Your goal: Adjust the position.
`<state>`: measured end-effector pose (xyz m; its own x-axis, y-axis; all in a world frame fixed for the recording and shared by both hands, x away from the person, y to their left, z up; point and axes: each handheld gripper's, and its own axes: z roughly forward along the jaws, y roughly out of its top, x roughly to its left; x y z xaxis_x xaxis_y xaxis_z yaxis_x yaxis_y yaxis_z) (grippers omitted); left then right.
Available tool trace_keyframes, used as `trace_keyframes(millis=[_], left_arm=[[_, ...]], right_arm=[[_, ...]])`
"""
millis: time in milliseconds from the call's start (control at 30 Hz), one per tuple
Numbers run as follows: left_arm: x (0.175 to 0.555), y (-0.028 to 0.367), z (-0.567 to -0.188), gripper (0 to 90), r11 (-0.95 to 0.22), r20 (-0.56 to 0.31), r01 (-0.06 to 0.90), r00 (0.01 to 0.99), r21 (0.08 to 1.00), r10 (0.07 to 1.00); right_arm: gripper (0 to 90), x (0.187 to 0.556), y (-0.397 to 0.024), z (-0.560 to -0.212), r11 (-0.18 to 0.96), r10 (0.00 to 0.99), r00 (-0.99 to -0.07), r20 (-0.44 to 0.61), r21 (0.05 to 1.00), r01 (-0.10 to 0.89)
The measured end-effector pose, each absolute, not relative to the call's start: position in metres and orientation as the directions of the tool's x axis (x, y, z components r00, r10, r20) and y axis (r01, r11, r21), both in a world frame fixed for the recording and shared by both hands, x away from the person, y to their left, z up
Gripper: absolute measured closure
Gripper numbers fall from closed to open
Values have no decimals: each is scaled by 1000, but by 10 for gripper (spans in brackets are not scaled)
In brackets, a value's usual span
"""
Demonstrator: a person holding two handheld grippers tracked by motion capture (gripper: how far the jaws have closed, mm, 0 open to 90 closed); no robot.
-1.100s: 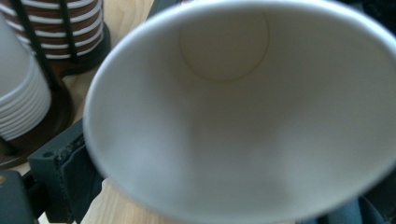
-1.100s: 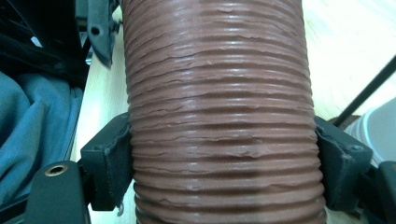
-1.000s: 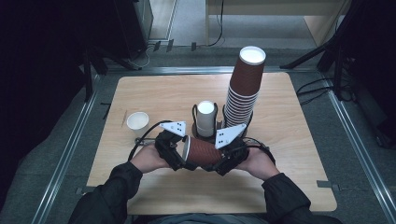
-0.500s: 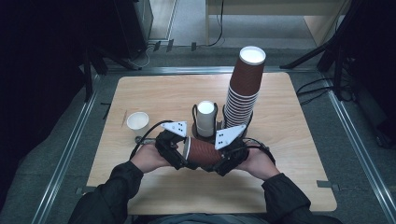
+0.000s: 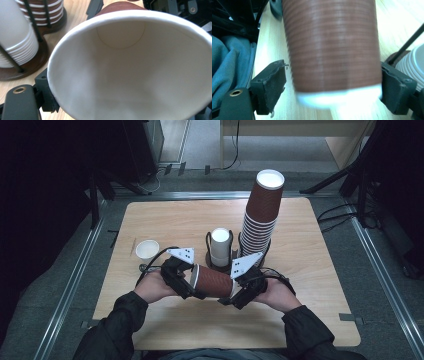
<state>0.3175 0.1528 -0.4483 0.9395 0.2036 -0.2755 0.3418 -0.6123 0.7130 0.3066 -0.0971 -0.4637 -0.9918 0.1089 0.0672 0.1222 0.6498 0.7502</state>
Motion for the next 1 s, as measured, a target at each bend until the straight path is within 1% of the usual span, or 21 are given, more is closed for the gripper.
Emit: trace_keyframes(millis=[267, 533, 667, 767, 900, 1000], left_arm=[[319, 166, -442, 113, -626, -248, 339, 941, 702, 231], [320, 174, -437, 113, -641, -218, 332, 943, 692, 253], [320, 172, -438, 113, -685, -180, 316, 947, 657, 265], [320, 168, -440, 113, -710, -167, 309, 950, 633, 265], [320, 161, -443, 113, -762, -137, 297, 954, 575, 268], [321, 156, -445, 112, -779, -136, 300, 953, 551, 271]], right_arm=[[159, 309, -99, -468, 673, 138, -986, 96, 721, 165], [159, 312, -104, -469, 680, 160, -983, 86, 713, 173], [159, 313, -105, -471, 688, 163, -983, 86, 705, 176], [159, 313, -105, -472, 691, 168, -982, 81, 701, 176], [159, 313, -104, -472, 696, 170, -982, 78, 697, 175], [160, 313, -104, -473, 700, 177, -981, 74, 692, 179]])
